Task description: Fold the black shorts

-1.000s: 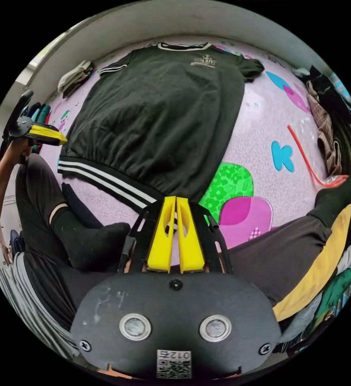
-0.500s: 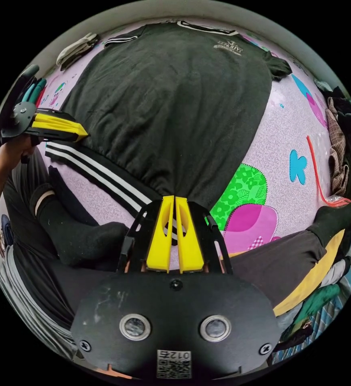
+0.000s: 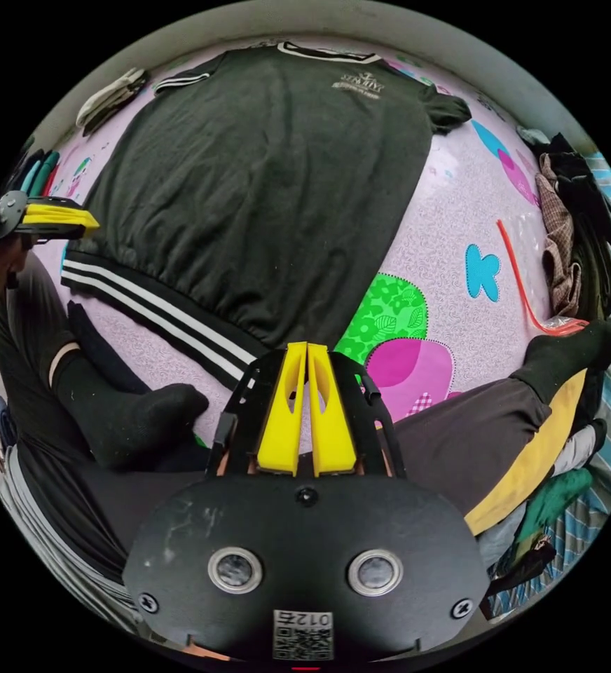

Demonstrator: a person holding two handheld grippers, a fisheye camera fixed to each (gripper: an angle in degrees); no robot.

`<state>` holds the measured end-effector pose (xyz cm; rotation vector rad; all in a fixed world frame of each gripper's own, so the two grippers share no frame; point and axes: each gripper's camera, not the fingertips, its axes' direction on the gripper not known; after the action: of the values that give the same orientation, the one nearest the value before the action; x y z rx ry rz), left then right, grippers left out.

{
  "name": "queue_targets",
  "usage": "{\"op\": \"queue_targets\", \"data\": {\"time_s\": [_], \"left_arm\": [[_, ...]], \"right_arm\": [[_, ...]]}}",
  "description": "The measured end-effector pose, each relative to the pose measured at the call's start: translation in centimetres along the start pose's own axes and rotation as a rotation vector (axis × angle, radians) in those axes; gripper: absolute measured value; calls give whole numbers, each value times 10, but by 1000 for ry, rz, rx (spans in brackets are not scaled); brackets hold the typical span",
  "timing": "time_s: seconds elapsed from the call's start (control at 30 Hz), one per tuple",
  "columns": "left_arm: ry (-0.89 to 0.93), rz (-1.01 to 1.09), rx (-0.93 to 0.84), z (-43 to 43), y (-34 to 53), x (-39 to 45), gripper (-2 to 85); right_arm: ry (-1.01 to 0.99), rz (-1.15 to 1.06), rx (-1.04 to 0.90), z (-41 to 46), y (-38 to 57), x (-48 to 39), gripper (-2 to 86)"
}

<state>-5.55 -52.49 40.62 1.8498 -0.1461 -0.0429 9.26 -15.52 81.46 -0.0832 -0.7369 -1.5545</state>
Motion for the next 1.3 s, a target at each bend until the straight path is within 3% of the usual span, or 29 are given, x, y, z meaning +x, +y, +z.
{"op": "queue_targets", "data": {"time_s": [0.37,0.77,0.9,1.1,1.3], "left_arm": [[-56,25,-96,2,19,-2,7],[143,-5,-86,-30,63,-55,9],[252,-58,170,-76,98,-97,12],[239,-442,658,-134,169,-211,37],[113,-595,746,-139,171,-285,90]], "right_arm": [[88,-66,-34,27,-17,-27,-7],[85,-24,17,36,-28,-26,-7],[63,-17,22,38,-34,-19,-7],[0,4,13,40,-49,1,-7],[-29,36,-6,43,-66,20,-7]]}}
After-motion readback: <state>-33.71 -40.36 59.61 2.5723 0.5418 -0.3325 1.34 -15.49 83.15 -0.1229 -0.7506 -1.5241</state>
